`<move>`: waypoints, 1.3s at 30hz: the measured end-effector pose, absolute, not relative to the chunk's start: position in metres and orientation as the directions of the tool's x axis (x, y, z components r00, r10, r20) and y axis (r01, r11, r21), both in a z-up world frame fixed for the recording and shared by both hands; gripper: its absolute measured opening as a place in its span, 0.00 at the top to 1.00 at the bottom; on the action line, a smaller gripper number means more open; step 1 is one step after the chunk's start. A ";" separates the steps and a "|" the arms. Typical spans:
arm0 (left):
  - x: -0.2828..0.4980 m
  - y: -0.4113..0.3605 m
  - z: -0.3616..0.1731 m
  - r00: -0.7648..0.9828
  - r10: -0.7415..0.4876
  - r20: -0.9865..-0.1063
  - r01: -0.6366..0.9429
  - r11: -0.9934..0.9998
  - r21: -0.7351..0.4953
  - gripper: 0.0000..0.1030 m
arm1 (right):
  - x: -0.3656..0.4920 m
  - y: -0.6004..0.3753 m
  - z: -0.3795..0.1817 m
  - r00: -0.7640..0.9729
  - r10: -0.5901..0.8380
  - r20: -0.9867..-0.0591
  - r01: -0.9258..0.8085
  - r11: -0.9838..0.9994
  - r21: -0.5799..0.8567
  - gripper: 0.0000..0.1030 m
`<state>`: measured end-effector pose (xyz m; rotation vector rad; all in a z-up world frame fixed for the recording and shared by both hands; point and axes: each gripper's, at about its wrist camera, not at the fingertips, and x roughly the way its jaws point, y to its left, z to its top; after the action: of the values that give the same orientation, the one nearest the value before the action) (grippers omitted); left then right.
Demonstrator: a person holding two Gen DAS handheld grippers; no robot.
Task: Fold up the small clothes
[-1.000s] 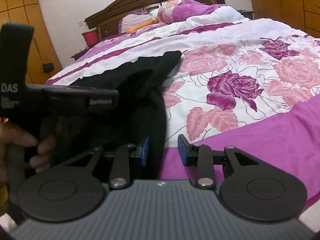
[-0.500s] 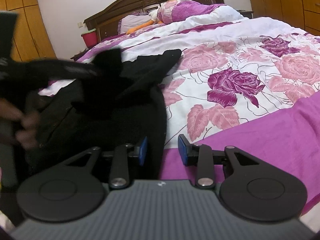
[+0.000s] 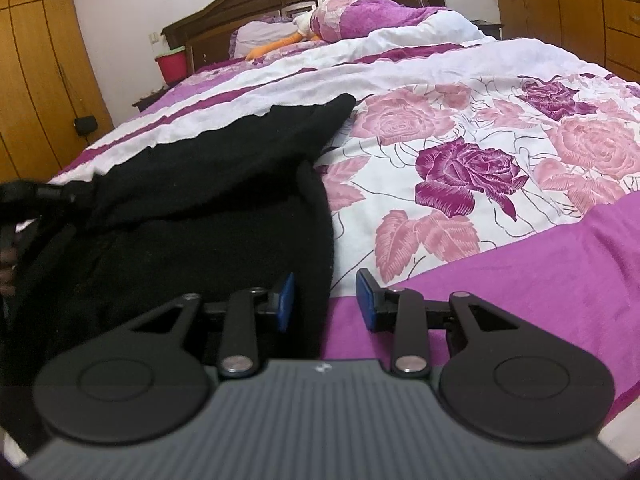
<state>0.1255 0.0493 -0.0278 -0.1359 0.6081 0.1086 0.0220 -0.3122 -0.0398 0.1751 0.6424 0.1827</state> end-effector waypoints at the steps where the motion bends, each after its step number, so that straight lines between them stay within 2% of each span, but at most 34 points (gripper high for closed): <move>1: 0.124 0.057 -0.029 0.818 0.043 -0.574 -0.141 0.982 -0.129 0.83 | 0.023 -0.311 -0.038 0.782 0.220 -0.583 -0.114 0.970 0.213 0.64; 3: 0.120 0.068 -0.030 0.826 0.006 -0.564 -0.136 0.972 -0.190 0.72 | 0.025 -0.310 -0.032 0.782 0.221 -0.582 -0.119 0.971 0.209 0.63; 5: 0.117 0.072 -0.027 0.833 -0.013 -0.552 -0.137 0.964 -0.230 0.51 | 0.029 -0.309 -0.024 0.788 0.228 -0.572 -0.130 0.970 0.207 0.63; 7: 0.120 0.075 -0.025 0.841 -0.025 -0.541 -0.136 0.957 -0.256 0.44 | 0.036 -0.307 -0.017 0.793 0.236 -0.562 -0.140 0.968 0.208 0.63; 12: 0.141 0.074 -0.031 0.824 -0.070 -0.562 -0.110 0.954 -0.280 0.43 | 0.067 -0.306 -0.003 0.807 0.247 -0.536 -0.142 0.963 0.229 0.64; 17: 0.169 0.073 -0.050 0.802 -0.059 -0.594 -0.127 0.956 -0.266 0.43 | 0.120 -0.309 -0.007 0.799 0.224 -0.558 -0.066 0.955 0.289 0.63; 19: 0.177 0.074 -0.052 0.804 -0.077 -0.590 -0.118 0.951 -0.285 0.45 | 0.141 -0.309 -0.010 0.804 0.213 -0.555 -0.050 0.955 0.294 0.63; 22: 0.186 0.072 -0.052 0.798 -0.132 -0.588 -0.074 0.947 -0.312 0.83 | 0.166 -0.308 -0.016 0.802 0.218 -0.556 -0.038 0.948 0.315 0.63; 23: 0.188 0.069 -0.050 0.799 -0.134 -0.587 -0.063 0.951 -0.303 0.87 | 0.175 -0.307 -0.018 0.800 0.221 -0.558 -0.033 0.945 0.327 0.63; 28: 0.181 0.055 -0.030 0.858 -0.085 -0.507 -0.020 0.980 -0.199 0.89 | 0.198 -0.306 -0.026 0.800 0.254 -0.543 -0.043 0.928 0.370 0.65; 29: 0.178 0.053 -0.025 0.875 -0.077 -0.478 -0.017 0.982 -0.188 0.89 | 0.197 -0.305 -0.025 0.813 0.267 -0.518 -0.063 0.924 0.377 0.88; 30: 0.176 0.051 -0.020 0.891 -0.066 -0.449 -0.012 0.985 -0.170 0.89 | 0.193 -0.304 -0.023 0.835 0.251 -0.489 -0.068 0.930 0.361 0.93; 32: 0.177 0.046 -0.015 0.917 -0.006 -0.398 -0.033 0.995 -0.092 0.89 | 0.184 -0.297 -0.017 0.891 0.172 -0.419 -0.052 0.958 0.282 0.93; 34: 0.184 0.043 -0.015 0.925 0.060 -0.374 -0.073 0.997 -0.021 0.89 | 0.183 -0.289 -0.019 0.907 0.136 -0.399 -0.044 0.972 0.231 0.93; 36: 0.199 0.047 -0.023 0.913 0.076 -0.400 -0.090 0.996 -0.015 0.89 | 0.187 -0.280 -0.025 0.903 0.107 -0.416 -0.035 0.984 0.176 0.93; 39: 0.223 0.052 -0.049 0.865 0.101 -0.491 -0.106 0.994 0.018 0.88 | 0.199 -0.270 -0.040 0.879 0.058 -0.472 -0.015 0.995 0.094 0.91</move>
<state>0.2232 0.0518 -0.0491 -0.0098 0.5140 0.1083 0.1994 -0.2705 -0.0403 0.0887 0.4947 0.0384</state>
